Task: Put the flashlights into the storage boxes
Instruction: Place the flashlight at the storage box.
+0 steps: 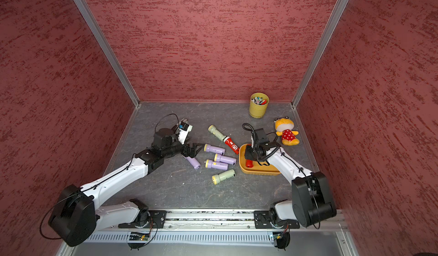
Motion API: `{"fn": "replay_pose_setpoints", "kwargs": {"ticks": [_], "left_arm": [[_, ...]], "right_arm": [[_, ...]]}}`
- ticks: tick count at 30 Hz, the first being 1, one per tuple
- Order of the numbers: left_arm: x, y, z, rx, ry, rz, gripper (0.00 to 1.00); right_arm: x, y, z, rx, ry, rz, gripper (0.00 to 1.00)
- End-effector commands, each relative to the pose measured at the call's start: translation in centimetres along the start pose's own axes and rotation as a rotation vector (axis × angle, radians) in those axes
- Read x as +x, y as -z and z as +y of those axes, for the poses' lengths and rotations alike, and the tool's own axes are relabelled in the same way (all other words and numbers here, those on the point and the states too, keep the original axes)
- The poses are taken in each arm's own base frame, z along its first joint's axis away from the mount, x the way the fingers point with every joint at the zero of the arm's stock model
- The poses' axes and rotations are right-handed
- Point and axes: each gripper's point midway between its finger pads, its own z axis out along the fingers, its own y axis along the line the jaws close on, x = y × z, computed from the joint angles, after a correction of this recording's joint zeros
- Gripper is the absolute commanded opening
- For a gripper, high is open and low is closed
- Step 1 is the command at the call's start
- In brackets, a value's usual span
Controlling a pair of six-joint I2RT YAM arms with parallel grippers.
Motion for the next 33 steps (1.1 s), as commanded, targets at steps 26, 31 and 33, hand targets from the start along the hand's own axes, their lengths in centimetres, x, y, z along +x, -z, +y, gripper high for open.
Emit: {"fn": "replay_pose_setpoints", "kwargs": {"ticks": [26,31,33], "left_arm": [[0.3,-0.1,-0.2,0.001,0.002,0.002,1.0],[0.2,-0.1,-0.2,0.002,0.001,-0.002,1.0],[0.2,-0.1,-0.2,0.001,0.001,-0.002,1.0]], "right_arm": [[0.7,-3.9,1.0,-0.061,0.009,0.077,0.51],[0.3,-3.4,0.9,-0.053,0.015,0.061,0.48],[0.3,-3.1,0.7,-0.039,0.016,0.056,0.5]]}}
